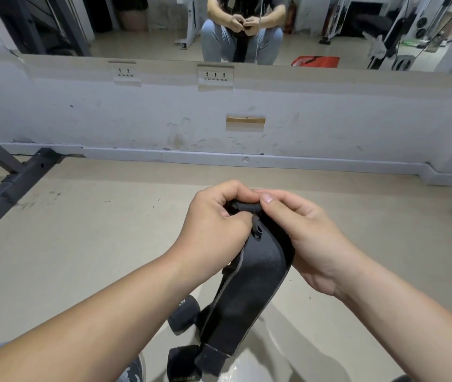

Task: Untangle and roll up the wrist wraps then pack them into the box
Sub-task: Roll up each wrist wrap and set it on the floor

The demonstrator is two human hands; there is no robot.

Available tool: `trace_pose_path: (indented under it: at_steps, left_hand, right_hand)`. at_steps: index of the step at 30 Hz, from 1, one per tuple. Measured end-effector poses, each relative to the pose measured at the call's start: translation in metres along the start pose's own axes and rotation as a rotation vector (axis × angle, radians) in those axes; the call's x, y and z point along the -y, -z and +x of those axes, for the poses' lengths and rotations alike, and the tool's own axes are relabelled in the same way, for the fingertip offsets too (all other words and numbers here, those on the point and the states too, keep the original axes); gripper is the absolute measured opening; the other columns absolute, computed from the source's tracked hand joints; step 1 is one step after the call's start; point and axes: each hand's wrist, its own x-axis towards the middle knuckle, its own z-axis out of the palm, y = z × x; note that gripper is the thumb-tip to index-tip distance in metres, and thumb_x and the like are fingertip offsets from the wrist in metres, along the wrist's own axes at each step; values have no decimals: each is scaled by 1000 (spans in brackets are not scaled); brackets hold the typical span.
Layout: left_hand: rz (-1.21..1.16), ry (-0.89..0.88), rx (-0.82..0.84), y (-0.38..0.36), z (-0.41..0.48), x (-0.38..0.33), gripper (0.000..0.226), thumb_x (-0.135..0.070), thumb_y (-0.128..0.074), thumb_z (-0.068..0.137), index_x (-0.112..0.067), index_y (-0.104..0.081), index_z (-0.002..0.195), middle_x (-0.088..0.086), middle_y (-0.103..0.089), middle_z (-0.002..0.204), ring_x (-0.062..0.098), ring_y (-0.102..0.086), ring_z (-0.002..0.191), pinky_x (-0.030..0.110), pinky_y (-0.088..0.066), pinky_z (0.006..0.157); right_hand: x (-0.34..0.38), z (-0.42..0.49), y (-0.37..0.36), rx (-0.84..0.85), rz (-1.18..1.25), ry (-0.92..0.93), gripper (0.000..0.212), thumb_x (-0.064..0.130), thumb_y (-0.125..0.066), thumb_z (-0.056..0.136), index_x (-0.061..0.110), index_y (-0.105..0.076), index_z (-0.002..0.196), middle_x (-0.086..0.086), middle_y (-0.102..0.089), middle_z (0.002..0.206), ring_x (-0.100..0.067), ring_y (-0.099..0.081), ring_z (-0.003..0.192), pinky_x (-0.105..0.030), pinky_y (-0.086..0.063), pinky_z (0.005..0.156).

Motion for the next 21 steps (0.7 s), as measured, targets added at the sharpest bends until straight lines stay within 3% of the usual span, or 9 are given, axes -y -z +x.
trace_pose_path:
  at_steps: [4, 8, 10, 12, 14, 16, 19, 21]
  left_hand:
    - [-80, 103, 69, 1, -2, -6, 47, 18, -51, 90, -17, -81, 96, -4, -82, 99, 13, -77, 90, 23, -58, 71]
    - [-204, 231, 73, 8, 1, -5, 27, -8, -59, 102, -21, -76, 116, 4, -80, 101, 17, -73, 88, 31, -56, 83]
    - [-191, 306, 93, 11, 2, 0, 24, -22, -66, 103, -19, -68, 127, 8, -78, 99, 18, -73, 83, 34, -57, 78]
    - [-146, 336, 206, 15, 4, 2, 24, -22, -63, 105, -10, -69, 125, 14, -77, 99, 19, -70, 79, 34, -54, 71]
    - [-52, 278, 256, 19, 4, 3, 18, -18, -61, 106, -11, -73, 118, 20, -77, 102, 21, -69, 81, 36, -53, 72]
    - [81, 178, 230, 21, 5, 4, 14, -16, -61, 106, -18, -73, 113, 16, -78, 102, 17, -70, 81, 35, -54, 72]
    - [294, 55, 162, 19, 6, 9, 13, -16, -61, 104, -24, -71, 106, 2, -75, 84, 7, -64, 63, 24, -51, 55]
    - [406, -17, 122, 17, 7, 12, 14, -17, -60, 103, -27, -69, 103, -5, -71, 78, 5, -60, 55, 26, -50, 51]
  right_hand:
    - [-4, 4, 5, -68, 5, 8, 17, 10, -63, 100, 9, -73, 114, -20, -78, 102, -32, -76, 85, -40, -65, 76]
    - [-6, 8, 9, -55, -63, 68, 17, 8, -58, 104, 11, -72, 113, -18, -76, 101, -39, -73, 91, -52, -61, 88]
    - [-7, 8, 9, -55, -177, 119, 21, 4, -57, 105, 17, -74, 108, -8, -76, 98, -29, -74, 91, -43, -62, 87]
    - [-8, 6, 8, -59, -266, 156, 26, 3, -57, 105, 22, -74, 111, -1, -77, 98, -19, -74, 92, -33, -61, 83]
    - [-9, 4, 7, -61, -259, 141, 32, 5, -61, 103, 27, -69, 124, -2, -77, 100, -17, -75, 92, -31, -62, 81]
    - [-9, 4, 6, -70, -208, 97, 36, 8, -66, 100, 24, -64, 132, -7, -78, 105, -19, -77, 92, -33, -63, 80]
    - [-11, 4, 3, -47, -183, 57, 20, 11, -63, 103, 6, -66, 122, -20, -78, 108, -35, -77, 96, -46, -64, 86]
    - [-14, 4, -1, -53, -180, 54, 17, 13, -62, 104, 5, -67, 119, -18, -79, 105, -36, -77, 95, -45, -63, 85]
